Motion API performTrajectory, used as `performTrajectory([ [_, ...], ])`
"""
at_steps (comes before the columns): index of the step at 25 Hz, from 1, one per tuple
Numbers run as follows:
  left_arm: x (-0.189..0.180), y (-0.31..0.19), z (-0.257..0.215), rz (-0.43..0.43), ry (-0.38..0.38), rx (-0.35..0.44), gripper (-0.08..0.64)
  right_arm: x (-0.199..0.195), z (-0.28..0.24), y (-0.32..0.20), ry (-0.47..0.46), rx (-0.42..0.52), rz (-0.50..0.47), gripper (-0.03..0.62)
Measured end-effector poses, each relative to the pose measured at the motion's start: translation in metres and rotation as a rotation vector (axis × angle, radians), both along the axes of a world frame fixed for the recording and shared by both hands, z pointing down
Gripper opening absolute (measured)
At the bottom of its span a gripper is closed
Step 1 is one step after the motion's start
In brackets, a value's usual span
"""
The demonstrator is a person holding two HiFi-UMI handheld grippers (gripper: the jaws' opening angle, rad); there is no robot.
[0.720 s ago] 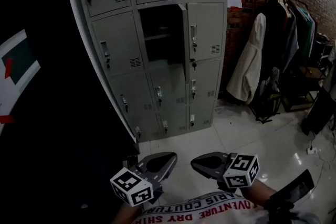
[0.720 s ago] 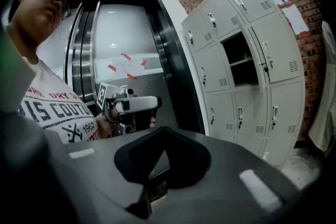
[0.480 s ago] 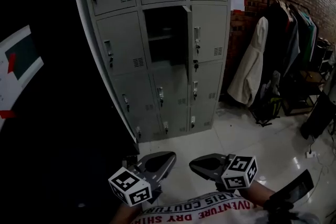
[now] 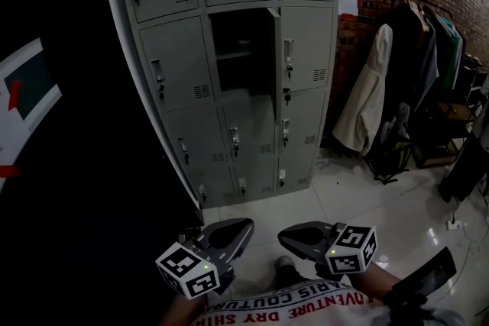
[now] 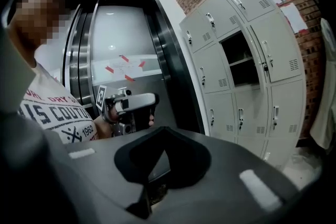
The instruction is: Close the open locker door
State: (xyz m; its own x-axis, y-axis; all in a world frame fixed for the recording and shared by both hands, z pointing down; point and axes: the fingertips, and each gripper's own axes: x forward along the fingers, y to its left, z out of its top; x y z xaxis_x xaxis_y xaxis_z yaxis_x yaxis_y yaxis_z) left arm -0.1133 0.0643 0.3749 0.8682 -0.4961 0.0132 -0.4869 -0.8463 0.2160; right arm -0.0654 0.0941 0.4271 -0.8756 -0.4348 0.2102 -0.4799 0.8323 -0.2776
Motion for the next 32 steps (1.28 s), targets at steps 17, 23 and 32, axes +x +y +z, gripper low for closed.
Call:
performTrajectory([
  [17, 0.031, -0.161, 0.03, -0.025, -0.055, -0.043, 0.005, 0.039, 0.026, -0.173, -0.06, -0.042, -0.01, -0.005],
  [23, 0.049, -0.258, 0.023, -0.043, -0.073, -0.065, 0.005, 0.045, 0.004, -0.269, -0.056, -0.017, -0.058, -0.005],
  [32, 0.078, -0.347, -0.018, -0.033, -0.083, 0.004, 0.005, 0.075, -0.051, -0.356, -0.07, 0.088, -0.064, -0.005],
])
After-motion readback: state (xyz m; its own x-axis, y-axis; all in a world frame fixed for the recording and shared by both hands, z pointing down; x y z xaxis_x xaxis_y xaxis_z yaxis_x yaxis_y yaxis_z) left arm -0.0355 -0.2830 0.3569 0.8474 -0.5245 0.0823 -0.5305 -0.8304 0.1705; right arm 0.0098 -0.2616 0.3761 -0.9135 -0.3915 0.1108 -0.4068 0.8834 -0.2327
